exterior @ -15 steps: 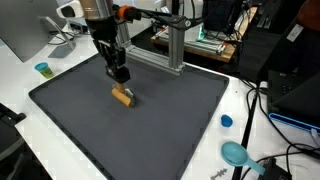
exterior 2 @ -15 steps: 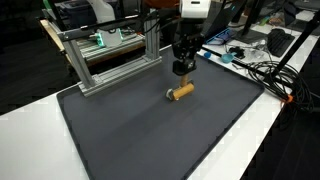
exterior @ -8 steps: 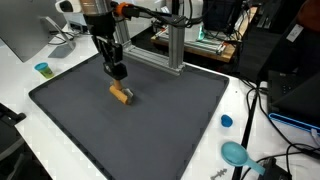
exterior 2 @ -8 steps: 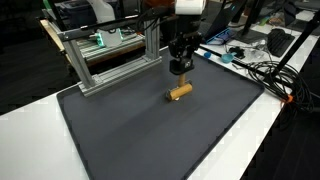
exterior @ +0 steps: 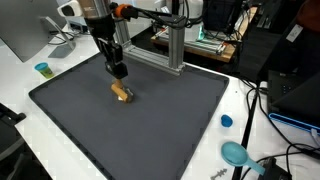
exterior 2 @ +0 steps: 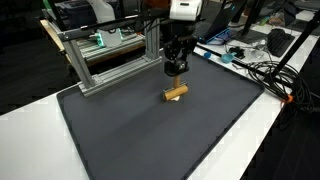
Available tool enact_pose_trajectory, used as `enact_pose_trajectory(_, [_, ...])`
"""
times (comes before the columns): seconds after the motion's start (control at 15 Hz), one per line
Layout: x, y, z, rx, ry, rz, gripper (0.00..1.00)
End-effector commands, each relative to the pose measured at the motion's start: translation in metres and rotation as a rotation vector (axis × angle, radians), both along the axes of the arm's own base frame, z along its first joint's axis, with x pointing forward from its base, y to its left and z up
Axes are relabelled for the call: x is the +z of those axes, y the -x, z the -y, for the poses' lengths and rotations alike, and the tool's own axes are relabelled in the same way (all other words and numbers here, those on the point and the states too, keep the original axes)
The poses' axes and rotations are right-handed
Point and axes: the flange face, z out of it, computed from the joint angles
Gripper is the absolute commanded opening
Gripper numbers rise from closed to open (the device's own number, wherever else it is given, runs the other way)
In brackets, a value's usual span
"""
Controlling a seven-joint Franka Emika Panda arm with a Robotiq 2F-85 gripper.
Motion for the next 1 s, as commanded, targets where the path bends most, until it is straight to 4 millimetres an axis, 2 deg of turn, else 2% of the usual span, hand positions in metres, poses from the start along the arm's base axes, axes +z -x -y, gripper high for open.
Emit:
enact_pose_trajectory(0.0, [-0.023, 0.006, 0.005, -0.032, 0.014, -0.106, 0.21])
enact_pose_trajectory(0.47, [-0.033, 0.003, 0.006, -0.042, 0.016, -0.154, 0.21])
enact_pose_trajectory(0.93, [-0.034, 0.0, 0.005, -0.045, 0.018, -0.189, 0.21])
